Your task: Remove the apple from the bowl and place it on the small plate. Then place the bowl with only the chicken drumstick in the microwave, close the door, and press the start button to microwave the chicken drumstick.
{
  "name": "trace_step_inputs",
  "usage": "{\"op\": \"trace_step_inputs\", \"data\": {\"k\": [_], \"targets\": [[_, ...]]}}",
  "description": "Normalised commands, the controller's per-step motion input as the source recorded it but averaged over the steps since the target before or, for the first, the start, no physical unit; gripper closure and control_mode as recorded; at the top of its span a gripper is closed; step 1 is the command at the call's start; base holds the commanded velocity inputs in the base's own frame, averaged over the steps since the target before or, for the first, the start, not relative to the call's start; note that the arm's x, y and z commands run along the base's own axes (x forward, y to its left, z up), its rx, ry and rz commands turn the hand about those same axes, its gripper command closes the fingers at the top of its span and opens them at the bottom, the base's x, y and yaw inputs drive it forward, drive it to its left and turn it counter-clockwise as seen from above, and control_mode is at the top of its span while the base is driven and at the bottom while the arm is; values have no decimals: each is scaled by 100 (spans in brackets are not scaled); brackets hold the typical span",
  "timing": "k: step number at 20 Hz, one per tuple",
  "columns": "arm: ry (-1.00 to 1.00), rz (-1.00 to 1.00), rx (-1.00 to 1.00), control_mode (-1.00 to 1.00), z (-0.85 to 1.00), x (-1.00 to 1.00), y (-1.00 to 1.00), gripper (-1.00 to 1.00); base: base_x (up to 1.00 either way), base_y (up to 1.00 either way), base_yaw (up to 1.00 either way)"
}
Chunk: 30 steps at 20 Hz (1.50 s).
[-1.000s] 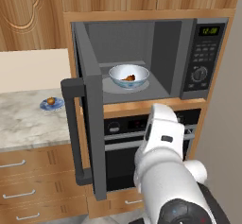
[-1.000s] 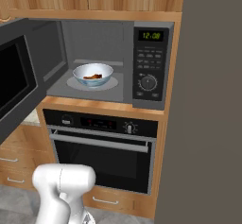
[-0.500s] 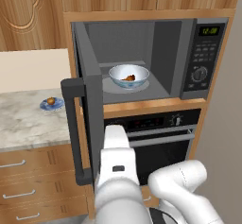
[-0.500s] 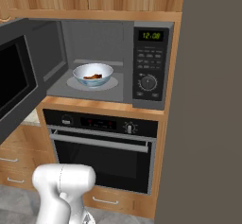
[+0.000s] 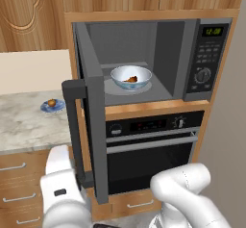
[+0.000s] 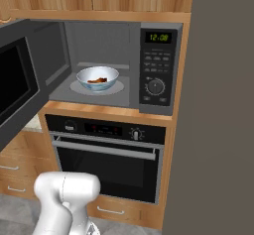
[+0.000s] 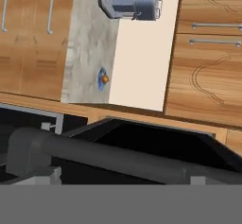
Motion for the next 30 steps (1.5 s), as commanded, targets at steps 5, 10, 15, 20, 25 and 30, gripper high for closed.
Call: {"op": "trace_step_inputs", "data": {"k": [5, 10, 15, 20, 25, 30], "targets": [[4, 1, -11, -100, -29, 35, 67, -100, 0, 0, 0], [2, 0, -5, -100, -15, 43, 39, -100, 0, 0, 0], [3, 0, -3, -100, -13, 50, 18, -100, 0, 0, 0], [3, -5, 0, -100, -9, 47, 0, -100, 0, 0, 0], [0, -13, 0, -100, 0, 27, -34, -100, 0, 0, 0], [0, -15, 0, -100, 0, 5, -58, -100, 0, 0, 0]]}}
